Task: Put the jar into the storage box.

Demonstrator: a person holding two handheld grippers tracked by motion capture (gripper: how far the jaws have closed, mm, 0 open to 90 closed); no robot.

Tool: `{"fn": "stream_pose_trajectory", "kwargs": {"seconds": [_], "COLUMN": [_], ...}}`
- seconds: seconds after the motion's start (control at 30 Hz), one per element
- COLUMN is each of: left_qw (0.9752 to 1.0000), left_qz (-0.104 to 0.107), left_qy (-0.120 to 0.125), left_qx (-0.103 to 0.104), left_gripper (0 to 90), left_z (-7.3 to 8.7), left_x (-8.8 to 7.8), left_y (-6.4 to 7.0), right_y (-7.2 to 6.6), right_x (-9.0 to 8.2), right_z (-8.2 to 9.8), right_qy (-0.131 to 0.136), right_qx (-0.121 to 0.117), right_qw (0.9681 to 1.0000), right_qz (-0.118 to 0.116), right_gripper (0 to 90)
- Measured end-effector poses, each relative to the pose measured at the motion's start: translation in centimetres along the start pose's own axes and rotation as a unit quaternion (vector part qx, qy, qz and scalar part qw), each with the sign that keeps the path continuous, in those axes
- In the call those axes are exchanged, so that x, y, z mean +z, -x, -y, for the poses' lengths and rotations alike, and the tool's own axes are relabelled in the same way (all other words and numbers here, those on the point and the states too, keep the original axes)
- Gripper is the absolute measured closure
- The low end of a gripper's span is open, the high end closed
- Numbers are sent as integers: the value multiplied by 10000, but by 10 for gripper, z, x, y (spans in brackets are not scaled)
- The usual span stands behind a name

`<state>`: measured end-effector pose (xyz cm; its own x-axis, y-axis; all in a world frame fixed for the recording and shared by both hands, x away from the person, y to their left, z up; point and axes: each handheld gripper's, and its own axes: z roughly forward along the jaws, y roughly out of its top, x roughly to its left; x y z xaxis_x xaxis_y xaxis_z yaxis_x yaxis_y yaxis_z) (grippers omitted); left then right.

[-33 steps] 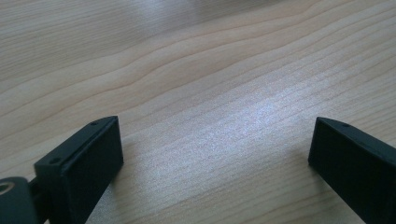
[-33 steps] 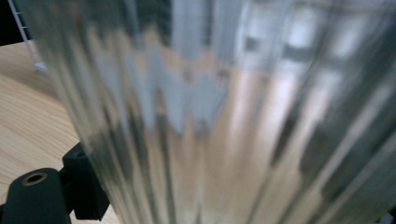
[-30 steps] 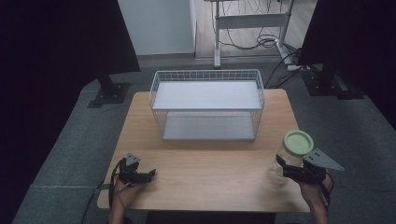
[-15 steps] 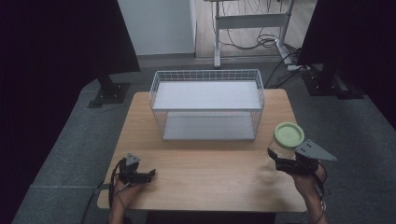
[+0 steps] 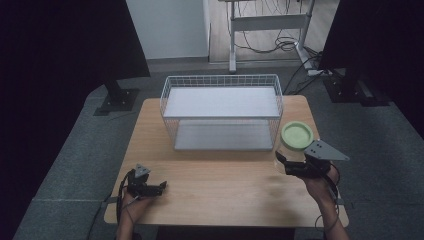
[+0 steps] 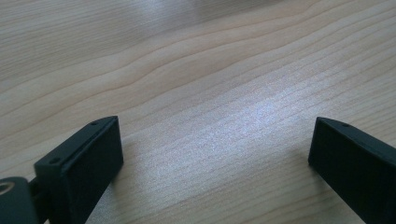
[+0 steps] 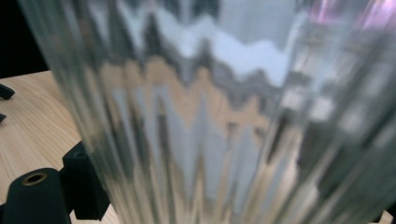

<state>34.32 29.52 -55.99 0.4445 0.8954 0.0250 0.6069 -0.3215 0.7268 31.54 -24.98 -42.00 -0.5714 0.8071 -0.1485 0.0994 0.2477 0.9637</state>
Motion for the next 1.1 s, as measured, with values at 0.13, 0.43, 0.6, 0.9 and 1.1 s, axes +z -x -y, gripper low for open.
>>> {"fn": "stream_pose_trajectory", "kwargs": {"seconds": [0.13, 0.43, 0.6, 0.9, 1.1], "left_qw": [10000, 10000, 10000, 10000, 10000], "left_qz": [-3, -2, -3, -2, -1], "left_qy": [-1, -2, -11, -9, -9], "left_qx": [8, 8, 7, 7, 6], "left_gripper": [29, 29, 29, 28, 28], "left_z": [0, 0, 0, 0, 0], "left_x": [0, 0, 0, 0, 0], "left_y": [0, 0, 0, 0, 0], "right_y": [-2, -9, -12, -16, -19], "right_x": [7, 26, 35, 50, 58], "right_z": [-9, -39, -49, -67, -78], "right_qy": [33, 118, 157, 229, 250], "right_qx": [-12, -205, -251, -258, -304], "right_qw": [10000, 9992, 9988, 9980, 9974], "right_qz": [-55, -310, -378, -532, -598], "right_gripper": [116, 116, 116, 116, 116]}}
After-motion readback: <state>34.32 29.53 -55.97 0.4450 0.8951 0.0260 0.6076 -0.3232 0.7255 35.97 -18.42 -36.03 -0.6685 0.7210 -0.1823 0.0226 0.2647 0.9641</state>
